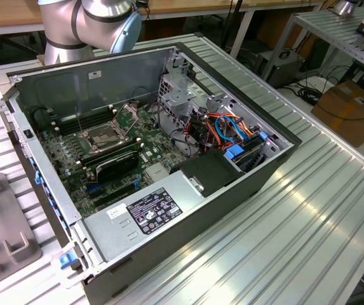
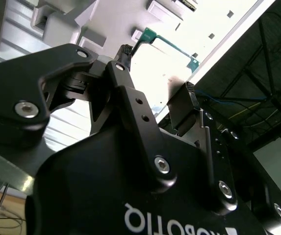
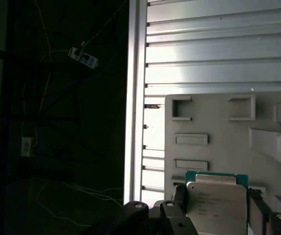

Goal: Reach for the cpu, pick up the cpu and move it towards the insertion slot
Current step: 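Pick up the cpu and move it towards the insertion slot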

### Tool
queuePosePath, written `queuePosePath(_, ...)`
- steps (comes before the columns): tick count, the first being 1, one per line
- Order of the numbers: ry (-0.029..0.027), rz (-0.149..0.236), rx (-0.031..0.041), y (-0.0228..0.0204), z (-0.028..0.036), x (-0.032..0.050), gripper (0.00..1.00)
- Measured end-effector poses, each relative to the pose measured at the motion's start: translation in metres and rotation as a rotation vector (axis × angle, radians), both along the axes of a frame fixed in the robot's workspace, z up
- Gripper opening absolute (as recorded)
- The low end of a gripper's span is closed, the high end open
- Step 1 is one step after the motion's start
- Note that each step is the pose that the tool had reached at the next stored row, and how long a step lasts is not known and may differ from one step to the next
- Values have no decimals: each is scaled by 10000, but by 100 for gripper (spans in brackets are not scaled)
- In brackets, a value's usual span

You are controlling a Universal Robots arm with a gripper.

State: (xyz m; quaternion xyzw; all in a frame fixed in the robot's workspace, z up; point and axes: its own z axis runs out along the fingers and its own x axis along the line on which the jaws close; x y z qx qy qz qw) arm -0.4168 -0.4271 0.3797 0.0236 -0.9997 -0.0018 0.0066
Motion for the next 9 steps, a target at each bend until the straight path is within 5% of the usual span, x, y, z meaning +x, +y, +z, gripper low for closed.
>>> queuePosePath(9, 1, 1, 0, 0, 12, 116, 55)
